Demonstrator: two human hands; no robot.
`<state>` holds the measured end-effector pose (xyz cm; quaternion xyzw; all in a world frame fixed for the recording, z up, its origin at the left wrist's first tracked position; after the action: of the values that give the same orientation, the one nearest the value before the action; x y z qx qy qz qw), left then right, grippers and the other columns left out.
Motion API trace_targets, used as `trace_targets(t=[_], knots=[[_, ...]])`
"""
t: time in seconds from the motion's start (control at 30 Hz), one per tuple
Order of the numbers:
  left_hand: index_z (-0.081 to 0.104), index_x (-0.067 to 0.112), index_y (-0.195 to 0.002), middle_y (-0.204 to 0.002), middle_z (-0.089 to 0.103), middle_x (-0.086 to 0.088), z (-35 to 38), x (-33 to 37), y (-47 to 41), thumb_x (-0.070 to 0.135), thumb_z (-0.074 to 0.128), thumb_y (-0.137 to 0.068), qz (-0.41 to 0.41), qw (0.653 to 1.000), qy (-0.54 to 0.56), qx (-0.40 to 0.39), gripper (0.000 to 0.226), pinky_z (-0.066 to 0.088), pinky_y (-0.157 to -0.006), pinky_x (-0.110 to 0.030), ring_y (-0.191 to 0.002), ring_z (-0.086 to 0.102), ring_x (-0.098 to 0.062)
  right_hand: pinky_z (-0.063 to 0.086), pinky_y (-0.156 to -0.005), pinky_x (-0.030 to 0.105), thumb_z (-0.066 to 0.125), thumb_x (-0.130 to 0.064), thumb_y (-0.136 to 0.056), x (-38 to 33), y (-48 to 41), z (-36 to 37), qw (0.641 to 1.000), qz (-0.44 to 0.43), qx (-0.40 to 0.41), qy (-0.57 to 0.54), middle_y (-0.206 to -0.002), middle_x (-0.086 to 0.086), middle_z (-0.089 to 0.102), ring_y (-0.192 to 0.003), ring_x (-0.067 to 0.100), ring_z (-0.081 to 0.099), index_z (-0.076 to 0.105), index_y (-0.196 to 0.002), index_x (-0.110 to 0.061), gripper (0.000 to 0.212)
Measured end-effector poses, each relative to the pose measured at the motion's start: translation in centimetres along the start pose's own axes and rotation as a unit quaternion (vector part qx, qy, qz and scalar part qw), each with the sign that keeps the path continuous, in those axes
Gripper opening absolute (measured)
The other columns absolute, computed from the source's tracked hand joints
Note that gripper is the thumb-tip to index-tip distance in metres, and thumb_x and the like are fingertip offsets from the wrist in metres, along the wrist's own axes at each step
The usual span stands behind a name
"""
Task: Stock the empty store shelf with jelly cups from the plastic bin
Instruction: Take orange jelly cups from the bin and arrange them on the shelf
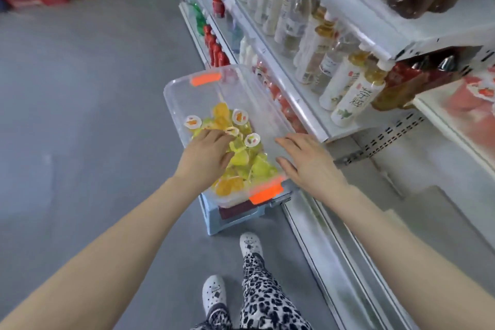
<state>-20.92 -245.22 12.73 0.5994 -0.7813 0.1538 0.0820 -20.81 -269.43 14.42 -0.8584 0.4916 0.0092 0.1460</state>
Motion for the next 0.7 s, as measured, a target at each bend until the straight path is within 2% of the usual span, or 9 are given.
trace_targets(t=[0.17, 0.23, 0.37, 0.53, 0.6, 0.7], knots=[[0.069, 0.011, -0.115, -0.107, 0.067, -0.01, 0.8, -5.0, -2.1, 0.018, 0.068, -0.087, -0.077, 0.997, -0.021, 0.014, 0.029, 0.049, -0.091, -0.043, -0.104, 0.058, -0.037, 0.046, -0.097, 0.044, 0.061, -0.025, -0.09, 1.4, -7.6, 5.1, 0.992, -0.033, -0.112, -0.037, -0.126, 0.009, 0.058, -0.113, 0.032, 0.056, 0.056, -0.132, -0.012, 0.043], [0.068, 0.01, -0.116, -0.108, 0.067, -0.01, 1.4, -6.7, -3.6, 0.018, 0.067, -0.088, -0.091, 0.995, -0.033, 0.016, 0.029, 0.046, -0.095, -0.044, -0.106, 0.058, -0.037, 0.043, -0.096, 0.041, 0.059, -0.025, -0.091, 2.0, -10.6, 7.6, 0.986, -0.047, -0.152, -0.046, -0.132, 0.007, 0.054, -0.118, 0.03, 0.052, 0.052, -0.136, -0.015, 0.046], [0.065, 0.014, -0.121, -0.116, 0.065, -0.007, 2.7, -8.7, -5.9, 0.021, 0.063, -0.09, -0.13, 0.991, -0.044, 0.0, 0.032, 0.038, -0.104, -0.042, -0.113, 0.054, -0.034, 0.036, -0.105, 0.039, 0.06, -0.019, -0.09, 1.7, -16.2, 12.9, 0.966, -0.091, -0.238, -0.052, -0.142, 0.006, 0.046, -0.127, 0.03, 0.044, 0.044, -0.142, -0.017, 0.055], [0.071, 0.008, -0.108, -0.103, 0.069, -0.01, 4.0, -9.5, -6.0, 0.012, 0.074, -0.078, -0.147, 0.988, -0.042, 0.031, 0.031, 0.039, -0.106, -0.049, -0.105, 0.059, -0.035, 0.033, -0.11, 0.041, 0.055, -0.004, -0.09, -0.7, -20.5, 18.6, 0.936, -0.192, -0.295, -0.002, -0.152, 0.006, 0.037, -0.137, 0.029, 0.035, 0.038, -0.145, -0.021, 0.06], [0.07, 0.009, -0.108, -0.102, 0.069, -0.009, 4.2, -9.7, -6.0, 0.011, 0.074, -0.077, -0.145, 0.988, -0.04, 0.031, 0.031, 0.039, -0.107, -0.048, -0.106, 0.06, -0.033, 0.037, -0.107, 0.043, 0.055, -0.001, -0.089, -1.3, -21.2, 20.0, 0.932, -0.21, -0.295, -0.008, -0.15, 0.007, 0.04, -0.135, 0.03, 0.038, 0.038, -0.143, -0.02, 0.061], [0.07, 0.009, -0.109, -0.105, 0.069, -0.009, 4.0, -9.7, -6.1, 0.012, 0.071, -0.079, -0.15, 0.988, -0.044, 0.018, 0.03, 0.035, -0.111, -0.046, -0.109, 0.059, -0.032, 0.045, -0.091, 0.038, 0.07, -0.01, -0.084, -1.2, -21.6, 20.4, 0.938, -0.191, -0.288, -0.031, -0.13, 0.007, 0.056, -0.119, 0.029, 0.051, 0.046, -0.128, -0.015, 0.05]])
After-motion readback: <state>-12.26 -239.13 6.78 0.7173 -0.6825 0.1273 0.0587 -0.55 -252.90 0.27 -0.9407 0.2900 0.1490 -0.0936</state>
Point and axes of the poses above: each hand's wrist, its own y-axis away from the middle knuckle, its own z-axis out of the palm, x = y × z, the point moved 1 cm from there along -y, towards the middle knuckle
